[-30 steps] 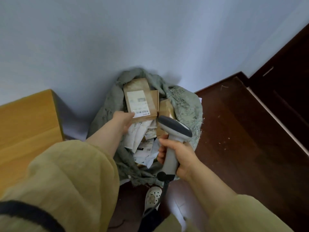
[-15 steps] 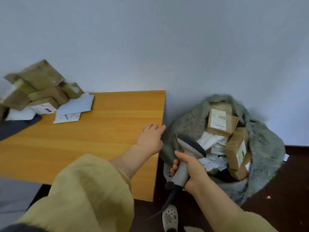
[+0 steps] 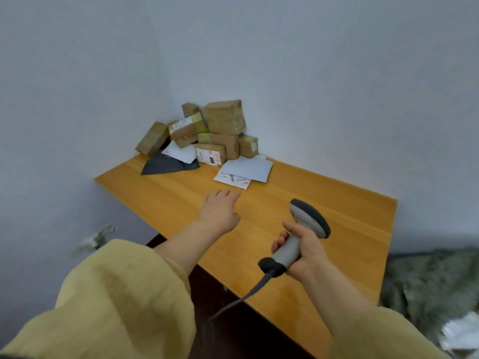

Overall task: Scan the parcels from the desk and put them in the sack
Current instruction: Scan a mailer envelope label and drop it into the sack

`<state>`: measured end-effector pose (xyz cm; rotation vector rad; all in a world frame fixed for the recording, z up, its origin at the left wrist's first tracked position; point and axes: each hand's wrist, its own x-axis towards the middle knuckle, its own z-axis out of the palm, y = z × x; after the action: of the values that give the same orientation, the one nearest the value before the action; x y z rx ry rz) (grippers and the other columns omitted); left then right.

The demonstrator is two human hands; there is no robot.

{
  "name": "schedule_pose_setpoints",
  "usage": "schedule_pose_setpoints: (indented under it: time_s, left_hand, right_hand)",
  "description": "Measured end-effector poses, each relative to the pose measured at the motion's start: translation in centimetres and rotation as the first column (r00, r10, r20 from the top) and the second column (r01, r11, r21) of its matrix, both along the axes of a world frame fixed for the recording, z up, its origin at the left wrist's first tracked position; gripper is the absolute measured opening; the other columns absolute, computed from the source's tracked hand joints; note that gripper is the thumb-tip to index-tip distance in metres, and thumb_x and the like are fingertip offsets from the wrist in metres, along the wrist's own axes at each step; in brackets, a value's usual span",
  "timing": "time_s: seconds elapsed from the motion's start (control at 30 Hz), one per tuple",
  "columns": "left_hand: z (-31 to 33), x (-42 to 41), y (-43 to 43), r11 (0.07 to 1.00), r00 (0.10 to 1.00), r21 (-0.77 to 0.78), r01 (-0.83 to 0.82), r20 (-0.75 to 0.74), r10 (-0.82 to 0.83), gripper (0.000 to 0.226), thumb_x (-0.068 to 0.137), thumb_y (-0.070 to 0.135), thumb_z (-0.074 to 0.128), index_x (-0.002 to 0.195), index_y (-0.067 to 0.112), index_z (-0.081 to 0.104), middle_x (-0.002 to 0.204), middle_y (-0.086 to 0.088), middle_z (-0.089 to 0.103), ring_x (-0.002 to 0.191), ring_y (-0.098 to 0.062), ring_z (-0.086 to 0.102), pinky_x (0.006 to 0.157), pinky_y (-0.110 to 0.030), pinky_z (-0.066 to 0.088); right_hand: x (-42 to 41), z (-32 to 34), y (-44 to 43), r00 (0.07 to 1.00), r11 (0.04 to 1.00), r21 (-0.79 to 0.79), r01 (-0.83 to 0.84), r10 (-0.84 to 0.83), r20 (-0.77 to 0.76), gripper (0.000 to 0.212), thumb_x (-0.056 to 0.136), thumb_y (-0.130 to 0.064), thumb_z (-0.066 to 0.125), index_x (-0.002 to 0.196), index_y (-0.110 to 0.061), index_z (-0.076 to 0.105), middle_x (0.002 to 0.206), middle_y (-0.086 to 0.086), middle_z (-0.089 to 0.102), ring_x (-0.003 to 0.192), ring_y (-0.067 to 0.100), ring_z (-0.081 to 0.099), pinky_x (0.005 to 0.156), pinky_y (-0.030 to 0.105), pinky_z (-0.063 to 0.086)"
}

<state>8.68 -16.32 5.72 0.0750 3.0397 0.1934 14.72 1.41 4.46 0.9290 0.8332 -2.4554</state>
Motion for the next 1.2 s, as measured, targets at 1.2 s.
schedule_pose_setpoints:
  time_s: [1.2]
  left_hand:
    - [-15.3,-37.9,-5.1,0.959,0.944,-0.029,0.283,0.187,-0.273,0.075,0.093,0.027,0.059,0.151,0.011,0.015,0.157,-0.011,0.019,0.144,-0.026,0.016,0.117,-0.035,0.016]
  right_hand:
    - [-32.4,-7.9,-6.4,0.964,0.980,0.069,0.189,-0.198,0.175,0.010,0.084,-0.008,0.065,0.092,-0.009,0.059,0.052,0.002,0.051,0.040,0.013,0.048,0.048,0.024,0.046]
